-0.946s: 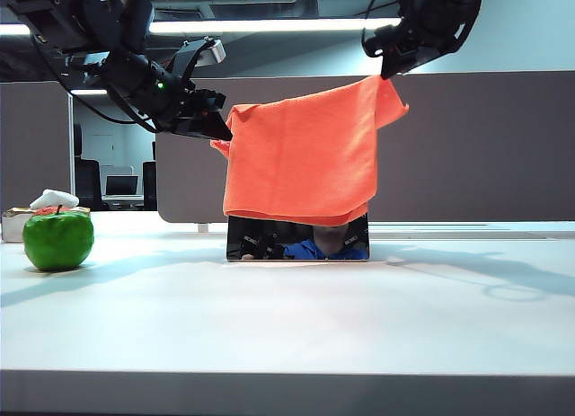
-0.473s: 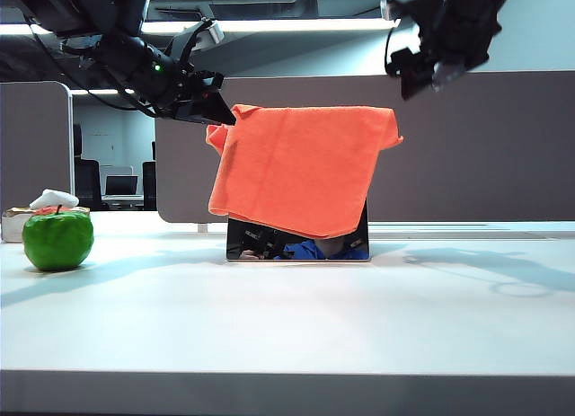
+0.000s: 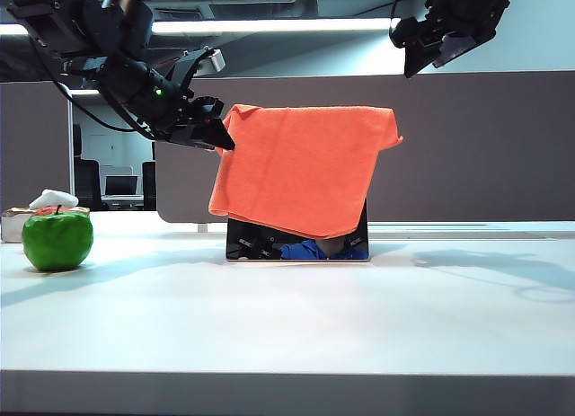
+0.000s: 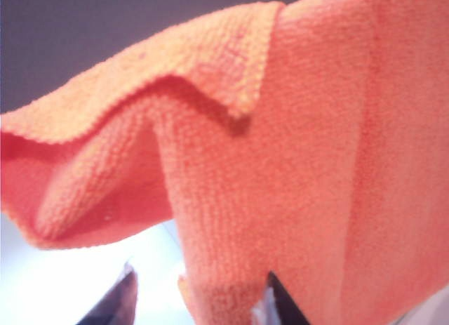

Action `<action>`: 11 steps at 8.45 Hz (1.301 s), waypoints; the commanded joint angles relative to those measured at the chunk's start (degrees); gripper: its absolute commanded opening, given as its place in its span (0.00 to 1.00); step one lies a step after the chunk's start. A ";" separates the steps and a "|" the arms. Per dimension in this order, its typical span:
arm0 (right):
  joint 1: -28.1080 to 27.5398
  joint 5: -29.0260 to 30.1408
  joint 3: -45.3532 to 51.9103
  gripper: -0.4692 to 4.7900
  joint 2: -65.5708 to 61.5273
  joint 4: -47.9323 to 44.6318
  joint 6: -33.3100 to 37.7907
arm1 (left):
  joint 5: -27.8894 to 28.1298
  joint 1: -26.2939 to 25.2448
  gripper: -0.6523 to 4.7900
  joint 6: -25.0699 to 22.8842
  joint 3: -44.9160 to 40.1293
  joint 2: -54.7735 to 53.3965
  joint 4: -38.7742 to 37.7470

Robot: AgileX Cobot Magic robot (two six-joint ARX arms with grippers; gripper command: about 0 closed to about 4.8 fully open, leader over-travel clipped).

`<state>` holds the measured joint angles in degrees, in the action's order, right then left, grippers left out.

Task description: Pick up the cloth from the table and use it to cover the mirror.

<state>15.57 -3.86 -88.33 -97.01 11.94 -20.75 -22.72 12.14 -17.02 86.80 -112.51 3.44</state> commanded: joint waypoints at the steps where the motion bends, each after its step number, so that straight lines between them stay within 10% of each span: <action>1: 0.15 2.95 -0.24 0.59 0.42 -0.57 0.15 | 2.49 -0.07 0.56 -0.35 0.31 -1.31 3.04; 4: 3.52 28.09 -0.24 0.49 1.64 -5.81 0.15 | 2.34 -0.07 0.38 -0.37 0.31 -1.46 3.06; 6: 6.93 27.93 -0.24 0.44 1.55 -8.33 -0.70 | 1.90 -0.04 0.20 -0.07 0.31 -1.46 2.91; 8: 6.93 25.42 -0.20 0.44 1.55 -7.30 -0.70 | -3.74 0.02 0.22 0.09 0.31 -1.38 -1.29; 9: 6.91 23.87 -0.17 0.43 1.55 -6.34 -0.74 | -7.63 -0.04 0.52 -0.55 0.37 -0.26 -4.22; 11: 6.91 22.88 -0.17 0.43 1.55 -5.97 -0.76 | -7.58 -0.04 0.52 -0.55 0.37 -0.02 -4.79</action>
<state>22.37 19.09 -88.33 -95.77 6.50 -21.52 -29.82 12.05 -17.19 86.85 -112.90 -1.17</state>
